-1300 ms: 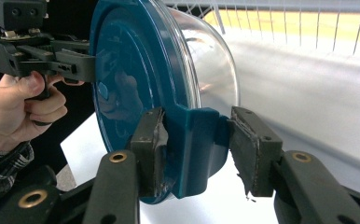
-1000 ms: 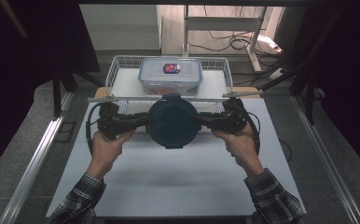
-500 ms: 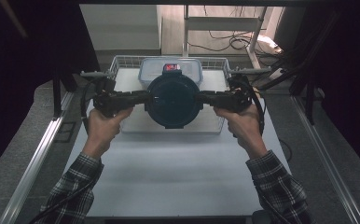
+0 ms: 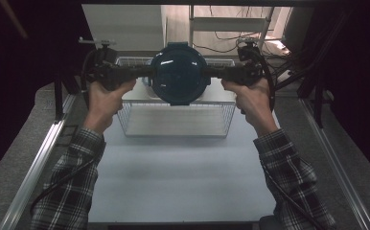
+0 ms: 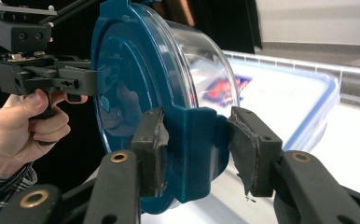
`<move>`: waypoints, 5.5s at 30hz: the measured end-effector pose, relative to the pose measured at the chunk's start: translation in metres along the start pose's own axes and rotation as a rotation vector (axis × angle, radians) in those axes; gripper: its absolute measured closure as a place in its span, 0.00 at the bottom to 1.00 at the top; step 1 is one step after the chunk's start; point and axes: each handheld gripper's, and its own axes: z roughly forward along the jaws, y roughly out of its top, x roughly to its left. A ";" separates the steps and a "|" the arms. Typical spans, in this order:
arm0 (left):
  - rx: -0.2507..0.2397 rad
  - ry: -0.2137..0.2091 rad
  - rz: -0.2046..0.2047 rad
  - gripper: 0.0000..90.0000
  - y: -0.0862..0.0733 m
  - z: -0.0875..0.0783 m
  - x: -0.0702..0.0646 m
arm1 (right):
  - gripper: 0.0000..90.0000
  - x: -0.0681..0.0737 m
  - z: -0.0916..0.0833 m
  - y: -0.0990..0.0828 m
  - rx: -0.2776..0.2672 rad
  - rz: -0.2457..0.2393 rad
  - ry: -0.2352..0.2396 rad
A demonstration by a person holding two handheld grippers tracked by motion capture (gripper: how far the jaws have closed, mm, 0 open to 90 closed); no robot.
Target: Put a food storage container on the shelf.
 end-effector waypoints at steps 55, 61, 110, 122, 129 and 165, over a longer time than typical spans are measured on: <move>-0.022 0.120 -0.123 0.45 0.029 0.035 0.066 | 0.68 -0.041 0.058 0.042 0.008 0.045 -0.066; -0.006 0.252 -0.018 0.45 0.036 0.036 0.054 | 0.69 -0.040 0.068 0.032 0.089 -0.046 -0.189; 0.099 0.182 0.173 0.15 -0.035 0.006 0.006 | 0.20 -0.009 0.045 -0.025 0.052 -0.199 -0.121; 0.172 0.171 0.200 0.18 -0.077 0.010 -0.001 | 0.13 0.004 0.040 -0.065 0.071 -0.251 -0.107; 0.172 0.151 0.194 0.15 -0.098 0.012 -0.003 | 0.11 0.006 0.038 -0.082 0.079 -0.259 -0.091; 0.215 0.122 0.184 0.08 -0.190 0.025 -0.010 | 0.03 0.008 0.042 -0.154 0.130 -0.312 -0.091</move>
